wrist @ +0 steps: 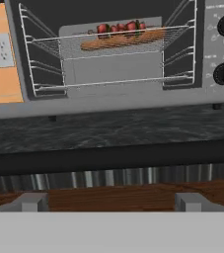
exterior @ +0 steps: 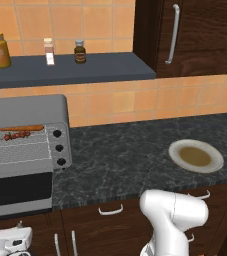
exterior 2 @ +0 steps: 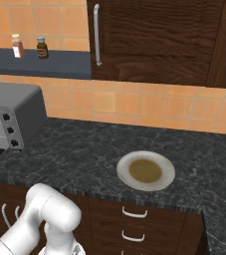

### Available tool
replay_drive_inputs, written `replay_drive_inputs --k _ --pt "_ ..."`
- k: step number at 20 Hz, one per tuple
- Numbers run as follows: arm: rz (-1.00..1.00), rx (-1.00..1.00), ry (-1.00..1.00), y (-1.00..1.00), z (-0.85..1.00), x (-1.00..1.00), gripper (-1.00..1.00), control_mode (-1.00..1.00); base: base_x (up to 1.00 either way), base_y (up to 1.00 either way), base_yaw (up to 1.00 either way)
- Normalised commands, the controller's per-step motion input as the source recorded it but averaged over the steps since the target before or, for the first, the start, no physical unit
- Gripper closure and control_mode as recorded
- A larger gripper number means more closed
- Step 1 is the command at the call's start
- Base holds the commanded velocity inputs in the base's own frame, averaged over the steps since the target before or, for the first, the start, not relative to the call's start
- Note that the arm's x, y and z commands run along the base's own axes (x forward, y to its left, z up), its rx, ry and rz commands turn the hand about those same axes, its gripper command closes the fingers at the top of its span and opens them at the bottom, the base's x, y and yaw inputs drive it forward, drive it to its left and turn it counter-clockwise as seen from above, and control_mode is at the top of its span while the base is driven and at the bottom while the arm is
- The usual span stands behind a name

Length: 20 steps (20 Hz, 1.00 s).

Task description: Pick up the kebab skewer and baguette bread, and place them inside the toaster oven. Close the toaster oven door and start by setting the timer.

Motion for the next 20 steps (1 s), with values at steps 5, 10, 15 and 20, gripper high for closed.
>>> replay_drive_inputs --k 5,10,15,20 --pt "0.03 0.0 -0.08 0.0 -0.01 0.31 -1.0 -1.0 0.0 0.0 0.0" --pt "0.0 0.0 -0.06 0.0 0.0 0.28 -1.0 -1.0 0.0 0.0 0.0" --pt "0.0 0.0 -0.05 0.0 0.0 0.32 -1.0 -1.0 0.0 0.0 0.0" --pt "0.0 0.0 -0.04 0.0 0.0 0.31 -1.0 -1.0 0.0 0.0 0.0"
